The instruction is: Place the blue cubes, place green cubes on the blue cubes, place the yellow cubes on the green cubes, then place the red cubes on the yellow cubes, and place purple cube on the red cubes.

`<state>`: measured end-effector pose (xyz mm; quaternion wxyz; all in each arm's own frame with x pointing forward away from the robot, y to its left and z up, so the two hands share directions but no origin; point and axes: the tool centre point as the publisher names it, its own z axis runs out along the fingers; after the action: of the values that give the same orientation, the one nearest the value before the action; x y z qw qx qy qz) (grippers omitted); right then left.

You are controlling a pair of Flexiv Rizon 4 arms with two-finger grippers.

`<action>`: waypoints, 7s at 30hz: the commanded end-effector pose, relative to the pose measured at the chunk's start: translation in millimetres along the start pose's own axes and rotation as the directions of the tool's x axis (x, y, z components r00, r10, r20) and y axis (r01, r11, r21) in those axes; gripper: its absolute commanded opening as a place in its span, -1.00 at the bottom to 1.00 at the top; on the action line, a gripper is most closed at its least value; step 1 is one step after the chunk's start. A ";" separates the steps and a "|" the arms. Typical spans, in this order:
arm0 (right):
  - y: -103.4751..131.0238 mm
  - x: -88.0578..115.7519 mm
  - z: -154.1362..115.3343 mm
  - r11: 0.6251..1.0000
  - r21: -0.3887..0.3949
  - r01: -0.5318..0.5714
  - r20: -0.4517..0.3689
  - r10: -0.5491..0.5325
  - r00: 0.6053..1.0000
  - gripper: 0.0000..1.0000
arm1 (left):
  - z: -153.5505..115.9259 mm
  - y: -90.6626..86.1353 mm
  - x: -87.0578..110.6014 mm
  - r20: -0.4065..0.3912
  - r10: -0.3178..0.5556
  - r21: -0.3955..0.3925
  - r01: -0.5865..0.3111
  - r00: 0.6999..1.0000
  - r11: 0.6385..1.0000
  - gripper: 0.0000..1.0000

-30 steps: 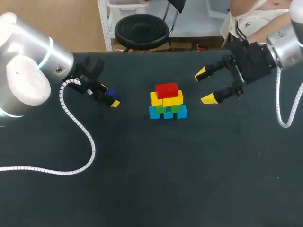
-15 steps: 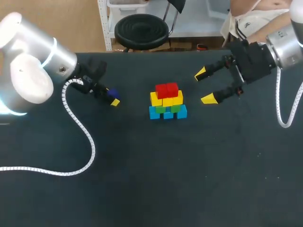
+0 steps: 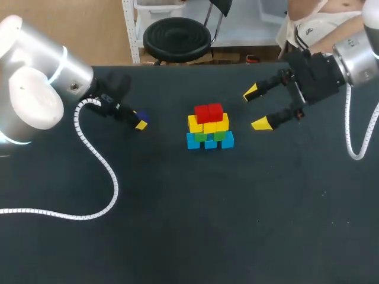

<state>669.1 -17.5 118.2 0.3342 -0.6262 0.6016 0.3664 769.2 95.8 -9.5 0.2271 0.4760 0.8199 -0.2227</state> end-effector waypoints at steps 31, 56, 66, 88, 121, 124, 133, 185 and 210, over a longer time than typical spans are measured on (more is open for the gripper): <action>0.5 0.1 -0.2 1.000 0.001 0.001 0.001 -0.001 1.000 1.00 | -111.4 -173.6 -67.7 -0.034 0.358 0.097 -0.353 0.933 0.930 -1.00; 0.5 0.1 -0.2 1.000 0.001 0.001 0.001 -0.001 1.000 1.00 | -94.0 -213.2 -108.0 0.071 0.399 0.156 -0.405 0.914 0.901 -1.00; 0.5 0.1 -0.2 1.000 0.001 0.001 0.001 -0.001 1.000 1.00 | -93.3 -212.6 -108.2 0.086 0.396 0.174 -0.406 0.914 0.897 -1.00; 0.5 0.1 -0.2 1.000 0.001 0.001 0.001 -0.001 1.000 1.00 | -74.1 -288.4 -156.8 0.202 0.562 0.207 -0.595 0.802 0.776 -1.00; 0.5 0.1 -0.2 1.000 0.001 0.001 0.001 -0.001 1.000 1.00 | -41.1 -216.4 -153.2 -0.020 0.470 0.076 -0.467 0.883 0.881 -1.00; 0.5 0.1 -0.2 1.000 0.001 0.001 0.001 -0.001 1.000 1.00 | -38.2 -208.1 -152.8 -0.033 0.463 0.072 -0.460 0.886 0.885 -1.00; 0.5 0.1 -0.2 1.000 0.001 0.001 0.001 -0.001 1.000 1.00 | -19.0 -194.4 -160.3 0.003 0.429 0.097 -0.428 0.903 0.899 -1.00; 0.5 0.1 -0.2 1.000 0.001 0.001 0.001 -0.001 1.000 1.00 | -0.3 -155.4 -153.9 -0.042 0.340 0.093 -0.336 0.939 0.937 -1.00; 0.5 0.1 -0.2 1.000 0.001 0.001 0.001 -0.001 1.000 1.00 | -0.6 -145.5 -153.6 -0.033 0.318 0.081 -0.315 0.947 0.946 -1.00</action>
<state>669.1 -17.5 118.2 0.3342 -0.6262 0.6016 0.3664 709.9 -73.2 100.7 0.2227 0.6145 0.7290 -0.2034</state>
